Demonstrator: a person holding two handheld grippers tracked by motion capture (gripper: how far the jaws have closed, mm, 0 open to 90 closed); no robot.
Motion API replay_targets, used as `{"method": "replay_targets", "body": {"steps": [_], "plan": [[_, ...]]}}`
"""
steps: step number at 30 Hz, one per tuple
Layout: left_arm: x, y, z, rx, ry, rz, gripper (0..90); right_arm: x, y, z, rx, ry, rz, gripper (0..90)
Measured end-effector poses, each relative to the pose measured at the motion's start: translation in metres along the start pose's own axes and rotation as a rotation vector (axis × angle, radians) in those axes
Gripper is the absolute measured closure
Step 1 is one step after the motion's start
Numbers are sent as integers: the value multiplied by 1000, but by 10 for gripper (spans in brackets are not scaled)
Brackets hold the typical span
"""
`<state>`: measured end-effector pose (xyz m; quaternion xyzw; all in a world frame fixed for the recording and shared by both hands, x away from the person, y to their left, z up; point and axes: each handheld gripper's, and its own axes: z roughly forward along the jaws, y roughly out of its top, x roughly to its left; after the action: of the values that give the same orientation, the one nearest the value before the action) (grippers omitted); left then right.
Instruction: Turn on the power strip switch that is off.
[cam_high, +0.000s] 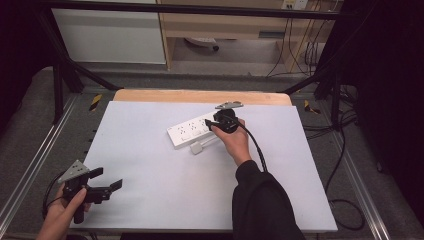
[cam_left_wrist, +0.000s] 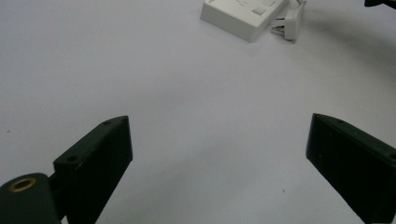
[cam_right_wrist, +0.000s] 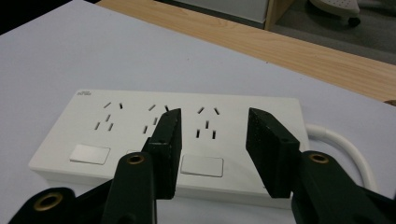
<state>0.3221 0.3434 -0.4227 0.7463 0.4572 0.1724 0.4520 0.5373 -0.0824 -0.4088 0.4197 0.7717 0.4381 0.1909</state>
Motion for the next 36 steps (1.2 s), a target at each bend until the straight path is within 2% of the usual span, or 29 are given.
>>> {"method": "replay_targets", "body": {"steps": [4, 15, 25, 36], "plan": [[0, 0, 0, -1, 0, 0, 73, 4, -2, 3, 4, 11, -2, 592], [0, 0, 0, 2, -3, 0, 73, 14, -9, 11, -8, 35, -16, 722], [-1, 0, 1, 4, -2, 3, 73, 22, -16, 17, -10, 57, -47, 809], [-1, 0, 1, 5, -4, 4, 73, 29, -20, 23, -6, 76, -36, 873]]}}
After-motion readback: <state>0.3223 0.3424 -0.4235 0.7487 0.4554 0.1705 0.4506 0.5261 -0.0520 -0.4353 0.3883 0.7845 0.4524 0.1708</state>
